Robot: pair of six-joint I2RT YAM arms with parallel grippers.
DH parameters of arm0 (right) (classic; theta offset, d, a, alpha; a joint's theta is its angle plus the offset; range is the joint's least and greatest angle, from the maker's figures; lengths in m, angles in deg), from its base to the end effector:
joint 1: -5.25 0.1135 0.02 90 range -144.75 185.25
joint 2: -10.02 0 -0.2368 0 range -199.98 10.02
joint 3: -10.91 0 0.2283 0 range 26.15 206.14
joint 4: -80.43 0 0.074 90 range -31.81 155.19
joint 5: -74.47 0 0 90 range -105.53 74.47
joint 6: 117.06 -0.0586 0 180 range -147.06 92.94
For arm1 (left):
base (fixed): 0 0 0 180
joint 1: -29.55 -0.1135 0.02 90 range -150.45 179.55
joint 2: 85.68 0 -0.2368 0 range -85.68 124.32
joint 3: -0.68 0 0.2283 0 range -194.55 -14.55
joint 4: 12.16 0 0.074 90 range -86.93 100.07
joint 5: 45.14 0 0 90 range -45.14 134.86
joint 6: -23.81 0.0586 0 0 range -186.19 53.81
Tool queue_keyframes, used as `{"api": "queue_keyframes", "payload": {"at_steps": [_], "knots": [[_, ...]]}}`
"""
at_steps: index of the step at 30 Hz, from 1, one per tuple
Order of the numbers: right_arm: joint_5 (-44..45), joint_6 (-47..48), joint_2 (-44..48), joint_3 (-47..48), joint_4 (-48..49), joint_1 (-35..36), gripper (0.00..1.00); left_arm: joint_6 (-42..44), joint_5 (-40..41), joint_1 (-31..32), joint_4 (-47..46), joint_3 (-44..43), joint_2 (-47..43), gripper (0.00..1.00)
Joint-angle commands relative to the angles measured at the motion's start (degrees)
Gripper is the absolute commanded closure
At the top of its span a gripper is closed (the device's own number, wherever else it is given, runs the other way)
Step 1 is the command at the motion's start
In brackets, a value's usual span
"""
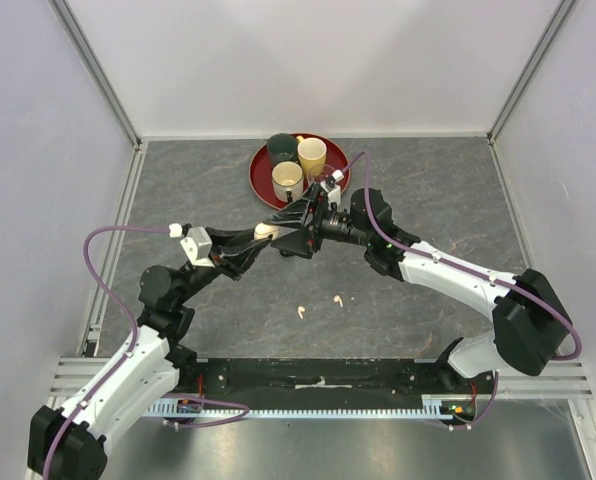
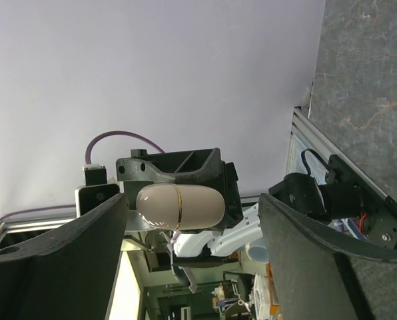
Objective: Insert the wireless bluetooth earbuds into the charging case
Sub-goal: Open the charging case.
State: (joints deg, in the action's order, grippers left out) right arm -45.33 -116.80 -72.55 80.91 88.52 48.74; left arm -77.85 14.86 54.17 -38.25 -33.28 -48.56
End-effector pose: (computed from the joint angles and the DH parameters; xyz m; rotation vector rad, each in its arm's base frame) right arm 0.2242 0.2528 0.2889 0.3518 2.1477 2.0168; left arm 0.1460 -0.0991 0.2924 0.6068 1.1179 -0.8542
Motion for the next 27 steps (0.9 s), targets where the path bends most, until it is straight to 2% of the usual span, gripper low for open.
{"api": "queue_keyframes", "payload": {"at_steps": [1,8,13,22,25,27], "knots": [[-1.57,-3.6,0.56,-0.01,4.43,-0.07,0.15,2.7,1.35,0.08,-3.68,0.0,0.14,0.98],[-2.28,-8.96,-1.02,-1.33,9.97,-0.07,0.25,2.96,0.29,0.16,-3.07,0.09,0.76,0.98],[-1.58,-9.32,-0.67,-1.5,9.37,-0.07,0.3,2.87,0.2,0.08,-3.06,0.0,0.49,0.98],[-1.93,-11.52,-1.11,-3.0,12.35,-0.15,0.47,1.56,0.12,0.16,-2.71,0.17,0.4,0.98],[-1.93,-11.69,-1.02,-2.99,12.96,-0.07,0.58,1.11,-0.06,0.16,-2.8,0.09,0.76,0.96],[-2.01,-11.78,-1.11,-2.99,13.4,-0.15,0.6,0.94,-0.41,0.08,-2.8,-0.09,1.02,0.95]]}}
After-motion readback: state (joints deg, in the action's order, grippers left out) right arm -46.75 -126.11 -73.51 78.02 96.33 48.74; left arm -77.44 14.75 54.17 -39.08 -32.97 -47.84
